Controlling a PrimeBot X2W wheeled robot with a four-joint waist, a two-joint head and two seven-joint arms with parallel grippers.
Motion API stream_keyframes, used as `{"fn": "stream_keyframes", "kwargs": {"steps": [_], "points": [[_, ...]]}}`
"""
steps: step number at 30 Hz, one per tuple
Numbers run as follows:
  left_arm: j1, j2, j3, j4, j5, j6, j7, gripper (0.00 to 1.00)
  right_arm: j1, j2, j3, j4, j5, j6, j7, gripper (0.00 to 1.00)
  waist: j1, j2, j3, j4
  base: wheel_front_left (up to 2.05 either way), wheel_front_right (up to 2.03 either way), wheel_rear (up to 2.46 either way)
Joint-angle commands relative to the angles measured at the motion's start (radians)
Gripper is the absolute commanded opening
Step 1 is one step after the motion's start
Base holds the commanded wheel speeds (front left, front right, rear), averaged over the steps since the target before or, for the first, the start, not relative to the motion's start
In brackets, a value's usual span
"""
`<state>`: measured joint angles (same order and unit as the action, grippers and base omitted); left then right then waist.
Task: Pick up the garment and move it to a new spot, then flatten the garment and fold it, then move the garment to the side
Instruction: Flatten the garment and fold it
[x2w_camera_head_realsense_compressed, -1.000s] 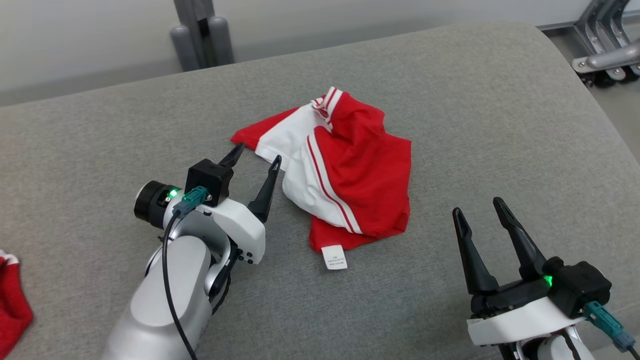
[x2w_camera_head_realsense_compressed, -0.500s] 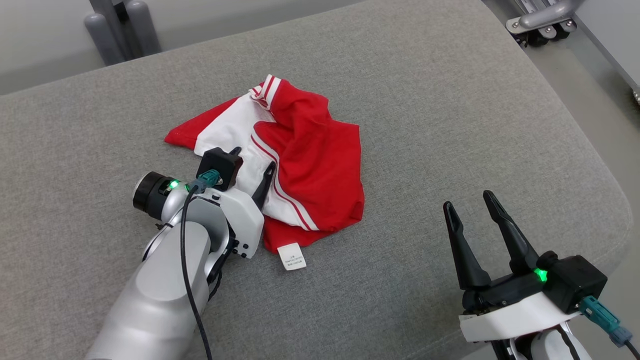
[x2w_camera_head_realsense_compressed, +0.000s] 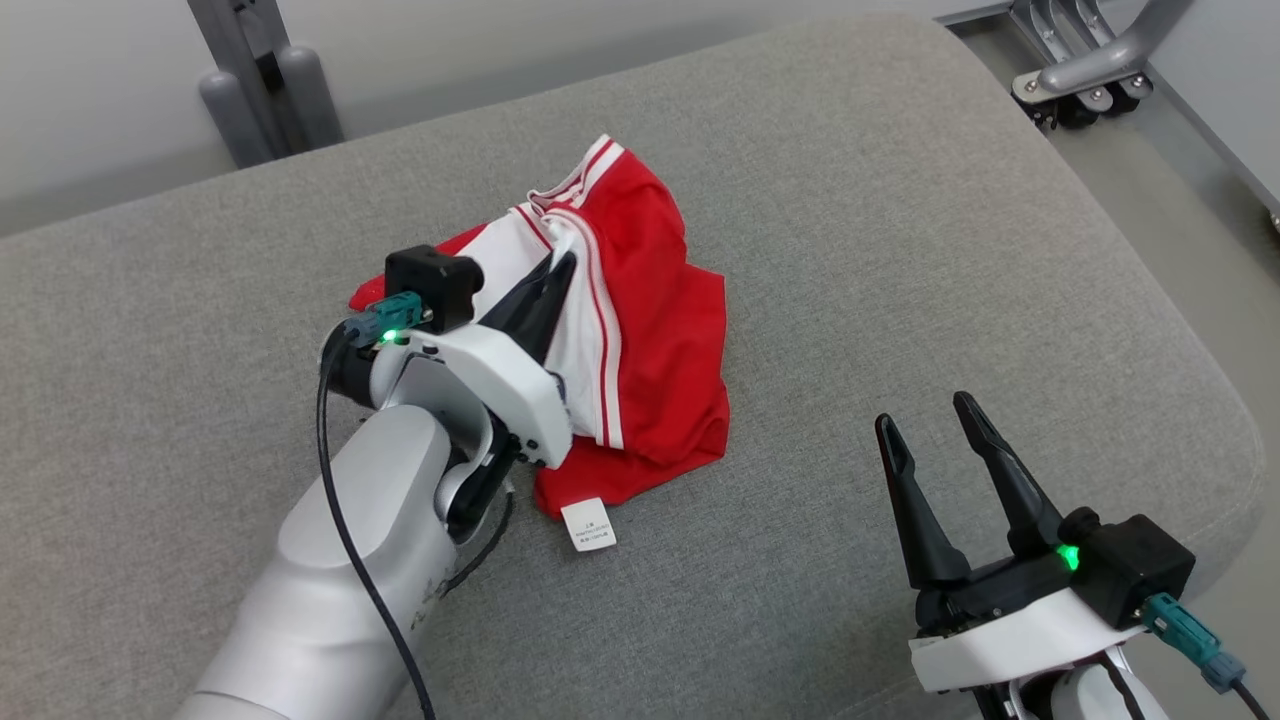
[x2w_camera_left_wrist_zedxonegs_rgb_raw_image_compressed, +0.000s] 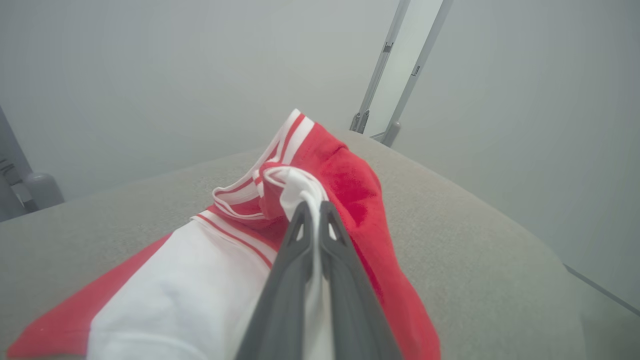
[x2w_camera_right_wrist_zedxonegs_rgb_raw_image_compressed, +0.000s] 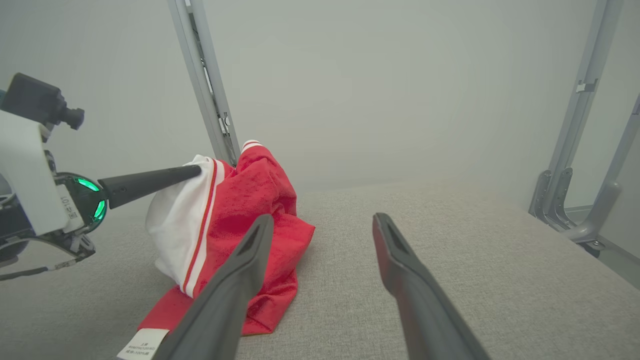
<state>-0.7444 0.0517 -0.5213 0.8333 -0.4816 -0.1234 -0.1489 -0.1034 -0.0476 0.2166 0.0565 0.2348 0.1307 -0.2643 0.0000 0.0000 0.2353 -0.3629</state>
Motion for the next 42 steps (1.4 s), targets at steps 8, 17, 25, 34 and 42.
{"fn": "stream_keyframes", "kwargs": {"steps": [8,17,25,34,42], "points": [[-0.055,0.001,-0.100,-0.286,-0.546,0.036,0.069,0.00,0.017,-0.005,0.033,0.036,0.020,0.000,-0.001,1.00,0.0000,0.0000,-0.135,-0.018,0.00,0.00,0.00],[-0.273,0.000,-0.109,-0.376,-0.829,0.180,0.009,0.00,0.039,-0.005,0.054,0.047,0.042,0.000,-0.001,1.00,0.0000,0.0000,-0.199,-0.084,0.00,0.00,0.00],[-0.434,0.008,-0.061,-0.296,-0.862,0.273,-0.069,0.00,0.055,-0.005,0.034,0.038,0.059,0.000,-0.001,1.00,0.0000,0.0000,-0.206,-0.091,0.00,0.00,0.00],[-0.057,0.125,-0.051,-0.357,-0.899,0.211,-0.091,0.00,0.087,-0.005,-0.035,0.028,0.029,0.000,-0.001,1.00,0.0000,0.0000,-0.199,0.002,0.00,0.00,0.00],[0.309,0.258,0.060,-0.514,-0.907,0.194,-0.115,0.00,0.095,-0.005,-0.079,0.022,0.004,0.000,-0.001,1.00,0.0000,0.0000,-0.166,0.125,0.00,0.00,0.00]]}}
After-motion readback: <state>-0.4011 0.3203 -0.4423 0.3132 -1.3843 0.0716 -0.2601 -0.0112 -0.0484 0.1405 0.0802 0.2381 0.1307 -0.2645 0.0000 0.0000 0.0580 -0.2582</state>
